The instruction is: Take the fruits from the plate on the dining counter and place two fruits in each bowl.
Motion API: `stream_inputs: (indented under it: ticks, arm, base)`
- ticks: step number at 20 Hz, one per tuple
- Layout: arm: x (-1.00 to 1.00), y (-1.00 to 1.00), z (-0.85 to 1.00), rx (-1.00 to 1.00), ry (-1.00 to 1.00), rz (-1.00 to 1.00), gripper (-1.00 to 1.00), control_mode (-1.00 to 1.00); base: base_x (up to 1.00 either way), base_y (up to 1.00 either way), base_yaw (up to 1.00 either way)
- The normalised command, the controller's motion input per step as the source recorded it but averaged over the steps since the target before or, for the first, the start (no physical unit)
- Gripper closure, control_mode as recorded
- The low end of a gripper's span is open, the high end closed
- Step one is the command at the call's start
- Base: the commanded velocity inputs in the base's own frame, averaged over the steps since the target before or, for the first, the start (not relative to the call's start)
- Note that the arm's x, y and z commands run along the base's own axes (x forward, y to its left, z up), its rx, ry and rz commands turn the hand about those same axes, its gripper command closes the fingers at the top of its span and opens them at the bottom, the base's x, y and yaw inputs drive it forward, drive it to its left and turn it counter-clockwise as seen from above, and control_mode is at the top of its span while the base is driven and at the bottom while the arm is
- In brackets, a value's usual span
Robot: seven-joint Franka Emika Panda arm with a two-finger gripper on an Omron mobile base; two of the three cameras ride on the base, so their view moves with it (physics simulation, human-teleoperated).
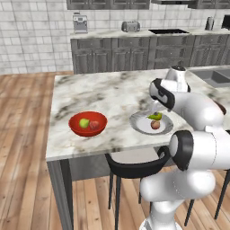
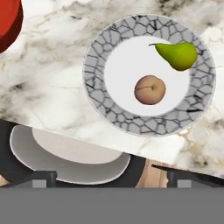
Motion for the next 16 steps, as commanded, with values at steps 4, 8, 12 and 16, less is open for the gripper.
stream_inputs:
  ticks: [4, 8, 12, 16]
  arm:
    - [0.26, -0.19, -0.23, 0.00, 0.00, 0.00, -1.00, -1.00]
    - [0.16, -0.09, -0.37, 0.00, 0.00, 0.00, -1.00, -1.00]
    - [0.10, -0.04, -0.51, 0.00, 0.00, 0.00, -1.00, -1.00]
    - [0.17, -0.09, -0.42, 0.00, 0.00, 0.00, -1.00, -1.00]
  base:
    - [0.00, 0.00, 0.00]
    - [0.00, 0.00, 0.00]
    - [0.00, 0.00, 0.00]
    - [0.00, 0.00, 0.00]
